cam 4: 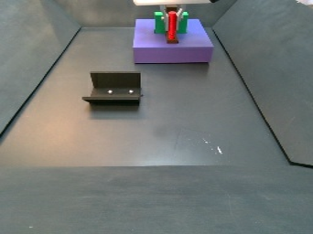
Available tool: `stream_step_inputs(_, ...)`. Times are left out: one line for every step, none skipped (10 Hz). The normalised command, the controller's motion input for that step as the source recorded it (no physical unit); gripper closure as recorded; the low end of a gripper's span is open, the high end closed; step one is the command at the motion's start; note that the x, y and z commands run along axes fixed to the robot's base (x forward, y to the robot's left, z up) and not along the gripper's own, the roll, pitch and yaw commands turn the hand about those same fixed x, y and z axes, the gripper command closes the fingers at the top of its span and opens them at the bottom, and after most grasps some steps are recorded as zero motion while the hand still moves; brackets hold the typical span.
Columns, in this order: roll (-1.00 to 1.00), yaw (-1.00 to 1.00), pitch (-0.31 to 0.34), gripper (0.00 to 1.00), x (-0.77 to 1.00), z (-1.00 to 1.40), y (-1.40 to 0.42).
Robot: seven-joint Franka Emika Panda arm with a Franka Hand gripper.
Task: Pick up the red object. Move up. Move to above the board. Insert the red object.
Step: Insert the red object.
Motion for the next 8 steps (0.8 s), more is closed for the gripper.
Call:
stream_step_inputs(0.14, 0.00, -0.107, 1.00, 0.00, -0.65, -0.19)
stream_step_inputs(0.09, 0.00, -0.119, 1.00, -0.01, -0.81, -0.12)
stream_step_inputs(0.04, 0.00, -0.091, 1.00, 0.00, -0.74, 0.00)
stream_step_inputs(0.00, 0.00, 0.000, 1.00, 0.05, -0.51, 0.21)
stream_step_inputs(0.00, 0.00, -0.013, 1.00, 0.00, -0.62, 0.14)
stream_step_inputs(0.00, 0.00, -0.004, 1.00, 0.00, -0.23, 0.00)
stream_step_inputs(0.02, 0.00, 0.000, 1.00, 0.00, 0.00, 0.00)
stream_step_inputs(0.00, 0.00, 0.000, 1.00, 0.00, 0.00, 0.00)
